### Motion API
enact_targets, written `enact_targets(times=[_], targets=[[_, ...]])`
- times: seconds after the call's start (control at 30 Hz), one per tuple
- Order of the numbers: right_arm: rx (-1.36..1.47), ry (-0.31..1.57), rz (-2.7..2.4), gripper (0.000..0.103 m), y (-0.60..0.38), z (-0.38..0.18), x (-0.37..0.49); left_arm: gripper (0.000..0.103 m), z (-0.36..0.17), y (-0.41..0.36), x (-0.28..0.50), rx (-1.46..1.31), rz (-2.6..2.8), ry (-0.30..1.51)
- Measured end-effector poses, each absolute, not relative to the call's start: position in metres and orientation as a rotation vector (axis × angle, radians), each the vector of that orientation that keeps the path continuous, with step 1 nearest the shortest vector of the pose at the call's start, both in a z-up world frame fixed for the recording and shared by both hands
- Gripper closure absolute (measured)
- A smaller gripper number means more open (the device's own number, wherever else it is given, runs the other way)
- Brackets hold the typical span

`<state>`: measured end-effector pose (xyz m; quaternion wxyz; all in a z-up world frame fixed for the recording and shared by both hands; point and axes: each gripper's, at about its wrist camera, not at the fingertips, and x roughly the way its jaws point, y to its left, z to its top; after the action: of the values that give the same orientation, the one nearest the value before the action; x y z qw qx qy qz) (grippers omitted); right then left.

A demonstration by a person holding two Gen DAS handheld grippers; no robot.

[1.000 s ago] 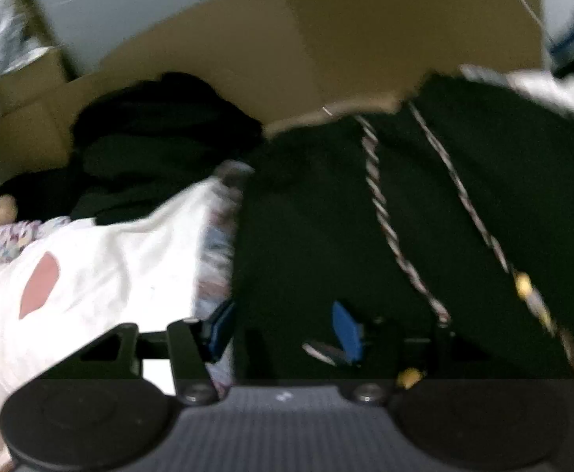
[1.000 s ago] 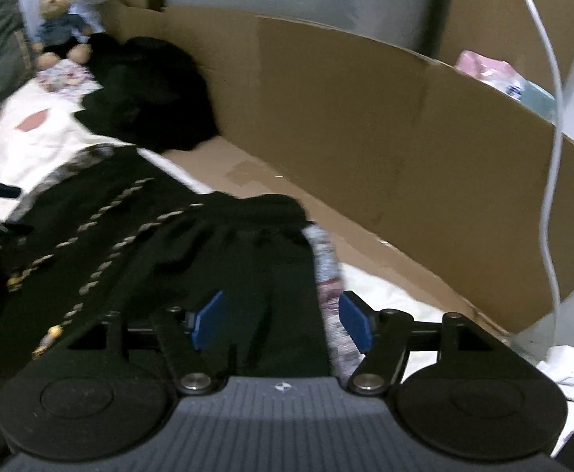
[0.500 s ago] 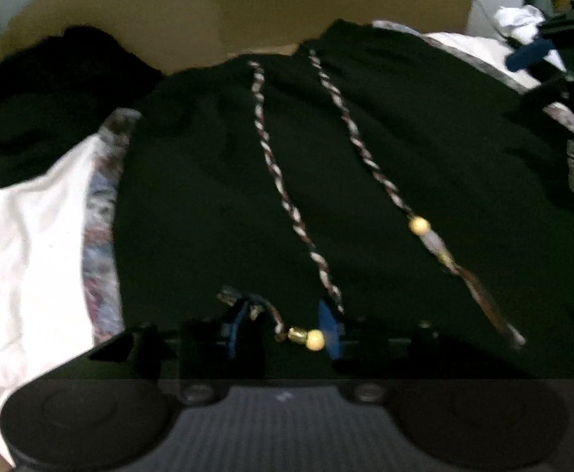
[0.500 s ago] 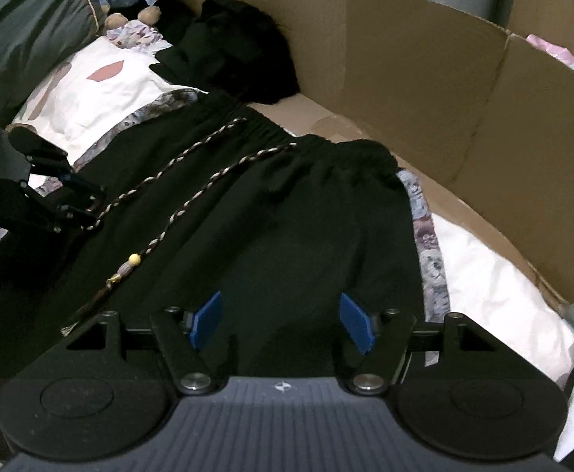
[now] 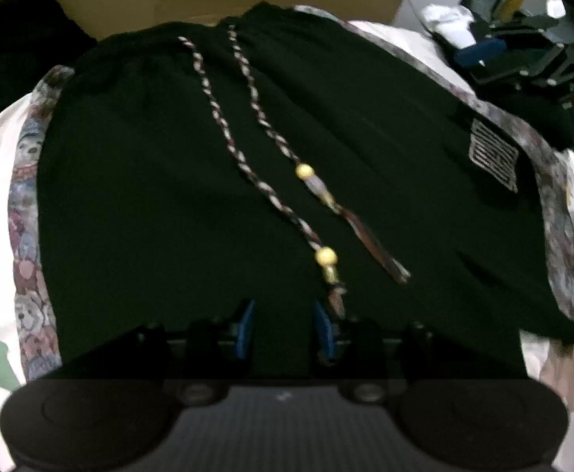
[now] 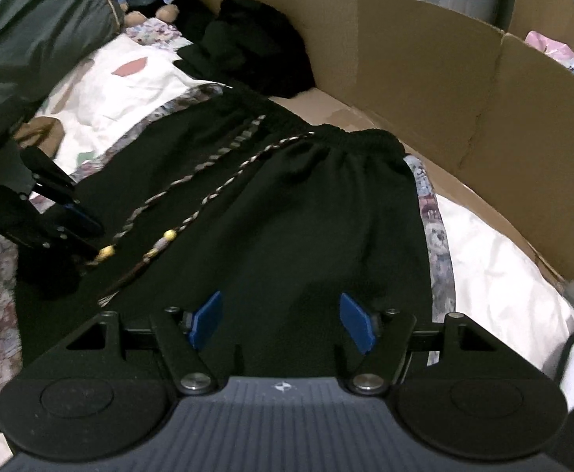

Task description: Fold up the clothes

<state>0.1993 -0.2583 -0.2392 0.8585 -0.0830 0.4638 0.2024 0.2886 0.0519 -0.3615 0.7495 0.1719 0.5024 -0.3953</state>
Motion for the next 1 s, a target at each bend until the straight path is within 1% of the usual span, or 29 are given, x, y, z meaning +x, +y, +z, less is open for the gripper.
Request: enact_targets(times=[0.17,0.27,0.57,0.7,1.0], targets=[[-0.173,1.012,0.46,0.031,-0.255,-0.243,0.175,0.063,-0.354,0.06,0.27,0.337,-0.859,1.078],[-0.172,1.036,0.495,0.031,-0.251,-0.248,0.157,0.06,-0.352,0.067,0.254,0.308,-0.842,1.075],[-0.085,1.072,0.492,0.031,-0.244,-0.262,0.124,0.058,-0.342,0.093,0.213,0.219,-0.753,1.068],[-0.038,1.081,0.519,0.031,-0.234,-0.265,0.113,0.057,-0.342,0.099,0.198,0.171,-0.749,1.066],[-0.062,1.166,0.575,0.032,-0.215,-0.29,0.077,0.057,-0.351,0.103,0.159,0.181,-0.804,1.114]])
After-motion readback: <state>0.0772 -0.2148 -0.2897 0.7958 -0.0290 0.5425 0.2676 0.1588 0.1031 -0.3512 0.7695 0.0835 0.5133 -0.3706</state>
